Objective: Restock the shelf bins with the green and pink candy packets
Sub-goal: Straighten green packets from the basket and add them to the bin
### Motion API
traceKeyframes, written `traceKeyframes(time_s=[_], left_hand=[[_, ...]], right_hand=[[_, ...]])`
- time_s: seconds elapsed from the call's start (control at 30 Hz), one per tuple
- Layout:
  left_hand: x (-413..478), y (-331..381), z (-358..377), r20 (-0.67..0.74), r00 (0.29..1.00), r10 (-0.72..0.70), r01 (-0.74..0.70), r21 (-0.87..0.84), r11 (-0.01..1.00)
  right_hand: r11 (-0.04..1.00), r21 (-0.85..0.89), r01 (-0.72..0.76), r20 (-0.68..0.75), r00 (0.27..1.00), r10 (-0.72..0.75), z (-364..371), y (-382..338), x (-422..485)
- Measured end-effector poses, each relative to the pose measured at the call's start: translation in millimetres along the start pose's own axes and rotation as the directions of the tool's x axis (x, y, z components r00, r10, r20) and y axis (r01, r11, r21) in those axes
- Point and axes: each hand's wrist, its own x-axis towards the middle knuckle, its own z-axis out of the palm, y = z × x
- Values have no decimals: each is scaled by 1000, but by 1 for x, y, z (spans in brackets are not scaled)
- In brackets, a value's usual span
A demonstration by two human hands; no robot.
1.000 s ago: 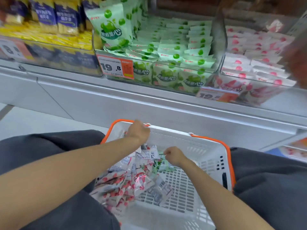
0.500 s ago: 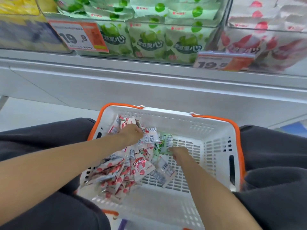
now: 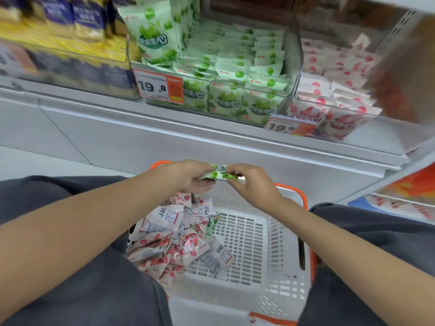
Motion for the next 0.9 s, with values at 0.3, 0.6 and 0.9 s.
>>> traceKeyframes(time_s=[0.3,0.6,0.9], left_hand=[[-50,39,-5,25,891,452,-445,-141,884],[-56,65,-11,23,650,759,-672,483,561],[-66,143,-58,-248,254,935,-780,519,350]], right_hand=[[181,916,-358,266,879,396,-48,-48,19],[847,518,-121,-145,963,226,-63,-59,53],[853,522,-17,-302,931,204,-91,-151,166]])
